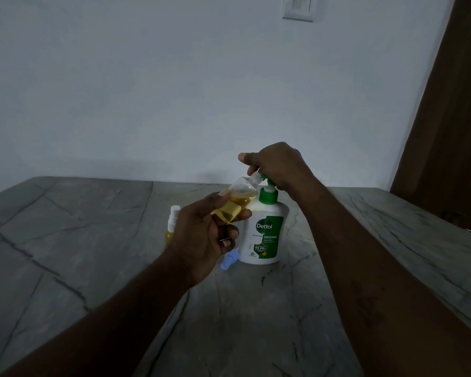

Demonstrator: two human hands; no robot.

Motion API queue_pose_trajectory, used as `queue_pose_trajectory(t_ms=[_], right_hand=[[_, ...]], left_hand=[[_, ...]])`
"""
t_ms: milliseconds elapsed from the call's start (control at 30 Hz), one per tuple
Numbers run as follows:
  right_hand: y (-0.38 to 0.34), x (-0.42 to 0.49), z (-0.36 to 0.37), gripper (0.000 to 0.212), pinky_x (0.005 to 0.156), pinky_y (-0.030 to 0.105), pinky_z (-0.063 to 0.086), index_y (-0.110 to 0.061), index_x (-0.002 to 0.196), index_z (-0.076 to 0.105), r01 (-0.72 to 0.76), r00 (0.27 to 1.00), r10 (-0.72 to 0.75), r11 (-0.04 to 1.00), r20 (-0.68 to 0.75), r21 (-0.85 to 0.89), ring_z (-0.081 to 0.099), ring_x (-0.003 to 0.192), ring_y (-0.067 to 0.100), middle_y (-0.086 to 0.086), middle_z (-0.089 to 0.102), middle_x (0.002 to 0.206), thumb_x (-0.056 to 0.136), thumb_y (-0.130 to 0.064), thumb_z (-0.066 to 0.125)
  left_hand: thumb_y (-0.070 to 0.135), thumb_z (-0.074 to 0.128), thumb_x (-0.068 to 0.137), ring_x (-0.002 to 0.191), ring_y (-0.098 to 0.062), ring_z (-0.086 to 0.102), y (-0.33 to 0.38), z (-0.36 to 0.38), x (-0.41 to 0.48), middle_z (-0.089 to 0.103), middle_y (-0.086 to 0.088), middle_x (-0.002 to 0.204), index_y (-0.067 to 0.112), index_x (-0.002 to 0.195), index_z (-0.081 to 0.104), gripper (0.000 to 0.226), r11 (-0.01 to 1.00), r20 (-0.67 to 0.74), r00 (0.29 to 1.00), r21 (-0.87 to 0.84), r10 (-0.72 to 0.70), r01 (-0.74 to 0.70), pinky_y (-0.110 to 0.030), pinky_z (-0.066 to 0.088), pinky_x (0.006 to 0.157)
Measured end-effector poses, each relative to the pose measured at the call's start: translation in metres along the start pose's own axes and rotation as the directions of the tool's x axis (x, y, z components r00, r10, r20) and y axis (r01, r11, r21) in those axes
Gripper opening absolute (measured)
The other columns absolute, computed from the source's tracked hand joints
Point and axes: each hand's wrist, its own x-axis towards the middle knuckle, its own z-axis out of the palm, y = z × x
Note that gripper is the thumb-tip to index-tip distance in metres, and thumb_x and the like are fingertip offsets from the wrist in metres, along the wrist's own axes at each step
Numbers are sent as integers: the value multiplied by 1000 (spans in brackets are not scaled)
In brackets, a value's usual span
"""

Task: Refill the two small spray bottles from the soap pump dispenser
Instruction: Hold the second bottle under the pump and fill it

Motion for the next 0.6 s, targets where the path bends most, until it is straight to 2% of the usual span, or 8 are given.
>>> queue_pose_trajectory(t_ms=[367,600], right_hand=[[9,4,9,45,62,28,45,-13,87,79,-114,989,106,991,106,75,67,69,17,3,76,85,81,-57,76],[3,0,2,42,60,25,43,-16,75,77,5,1000,-5,1000,3,5,61,62,7,-7,69,69,89,-54,68]], left_hand=[[32,48,95,58,-15,48,-3,-3,0,71,-13,89,5,124,64,43,1000,-43,999,3,-16,16,-25,34,50],[35,53,88,59,-15,48,-1,-1,-1,71,-12,91,7,125,63,47,1000,-10,1000,-7,-13,13,-25,35,50]])
